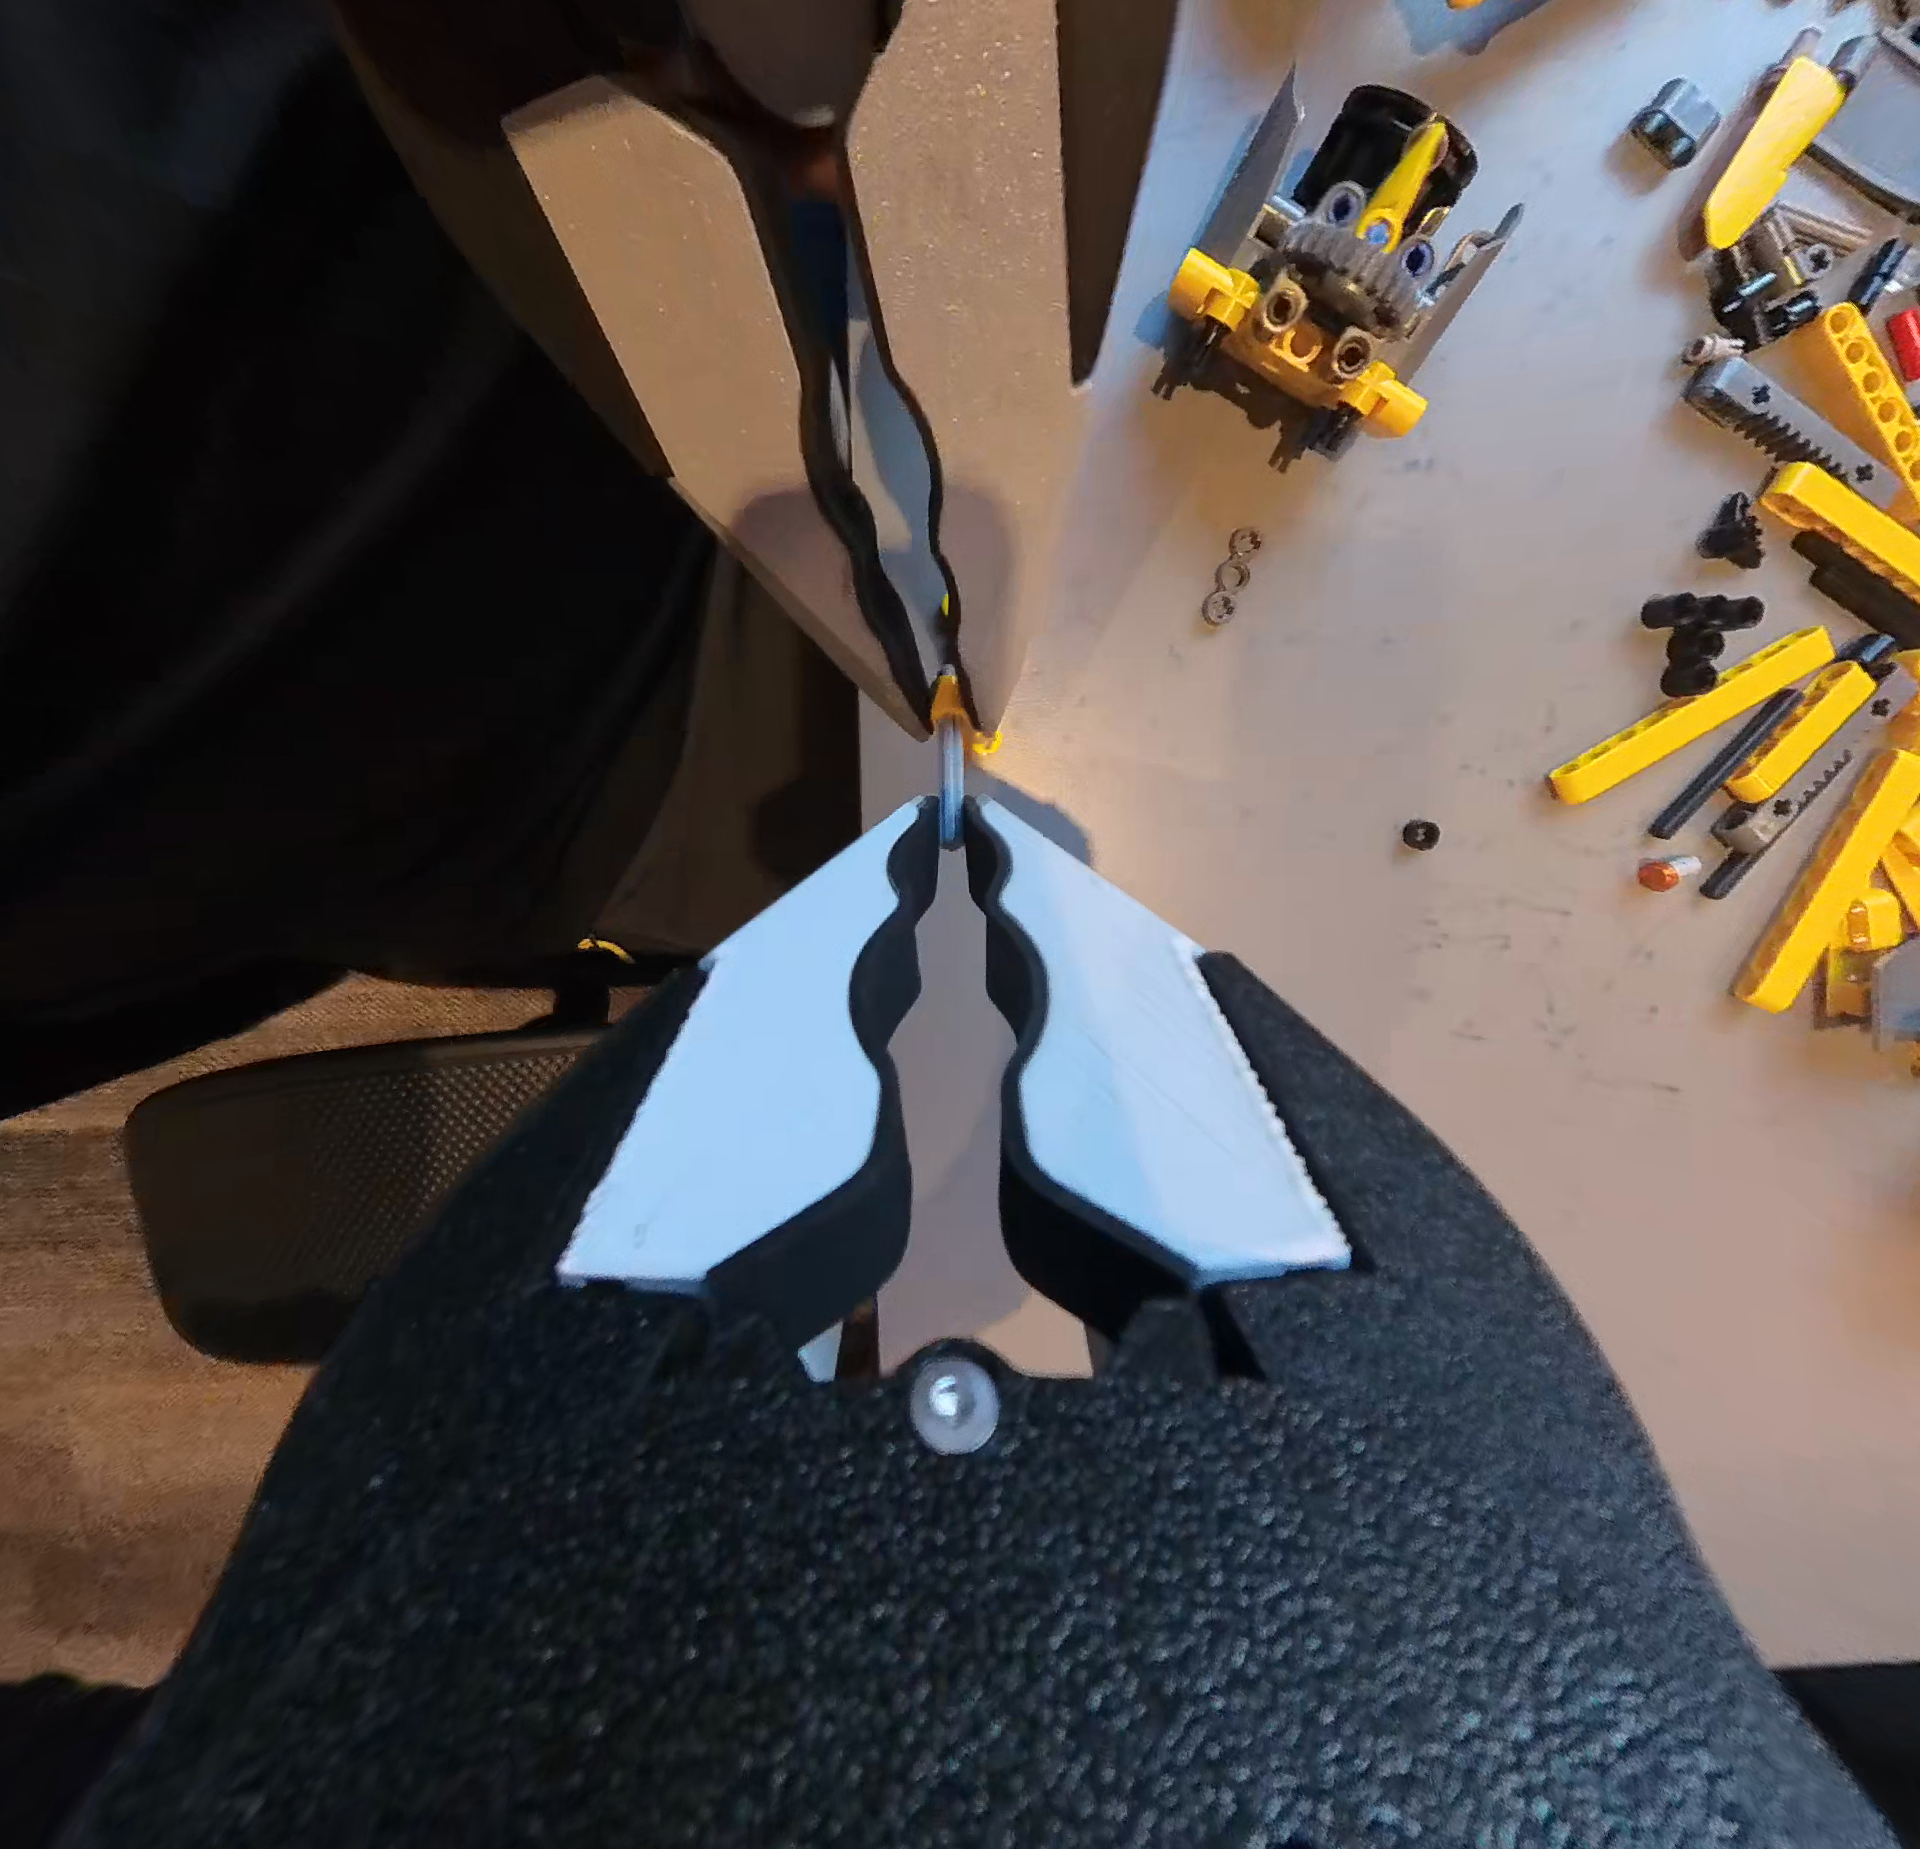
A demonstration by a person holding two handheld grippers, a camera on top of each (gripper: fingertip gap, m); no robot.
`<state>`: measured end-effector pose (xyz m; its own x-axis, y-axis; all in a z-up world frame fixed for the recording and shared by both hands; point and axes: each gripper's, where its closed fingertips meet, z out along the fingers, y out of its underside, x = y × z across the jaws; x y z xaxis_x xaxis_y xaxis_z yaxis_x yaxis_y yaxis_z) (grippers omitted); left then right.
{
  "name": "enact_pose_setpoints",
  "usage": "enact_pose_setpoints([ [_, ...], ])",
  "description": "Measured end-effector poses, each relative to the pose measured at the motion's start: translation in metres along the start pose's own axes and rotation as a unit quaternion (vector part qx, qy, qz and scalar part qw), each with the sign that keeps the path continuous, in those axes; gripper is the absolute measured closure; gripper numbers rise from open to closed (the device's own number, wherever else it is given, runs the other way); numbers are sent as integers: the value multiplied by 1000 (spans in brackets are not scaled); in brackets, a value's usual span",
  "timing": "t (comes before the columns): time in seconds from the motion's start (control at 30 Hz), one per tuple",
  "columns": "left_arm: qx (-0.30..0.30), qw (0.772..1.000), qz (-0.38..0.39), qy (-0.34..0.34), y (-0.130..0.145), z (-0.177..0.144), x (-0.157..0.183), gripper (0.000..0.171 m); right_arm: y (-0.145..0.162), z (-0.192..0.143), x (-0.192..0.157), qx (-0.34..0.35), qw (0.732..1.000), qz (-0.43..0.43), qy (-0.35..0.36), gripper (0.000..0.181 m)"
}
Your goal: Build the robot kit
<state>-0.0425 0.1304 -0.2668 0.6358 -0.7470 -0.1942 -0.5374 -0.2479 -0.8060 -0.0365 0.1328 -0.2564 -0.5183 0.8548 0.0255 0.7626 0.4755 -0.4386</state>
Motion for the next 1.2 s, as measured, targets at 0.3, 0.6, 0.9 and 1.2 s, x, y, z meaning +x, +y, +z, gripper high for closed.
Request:
enact_pose_setpoints([
  [0.3, 105, 994, -9, -12, -17, -21, -2, 167, -9, -23, -1, 159, 985, 72, 10, 172],
  [0.6, 152, 987, -41, 18, -27, -28, 4, 167, -27, -38, -9, 237, 969, 57, 31, 172],
  [0.9, 163, 985, -48, 29, -28, -27, 6, 167, -30, -38, -10, 233, 971, 49, 33, 176],
  [1.2, 171, 983, -56, 34, -30, -30, 5, 167, -32, -36, -10, 225, 973, 37, 34, 176],
])
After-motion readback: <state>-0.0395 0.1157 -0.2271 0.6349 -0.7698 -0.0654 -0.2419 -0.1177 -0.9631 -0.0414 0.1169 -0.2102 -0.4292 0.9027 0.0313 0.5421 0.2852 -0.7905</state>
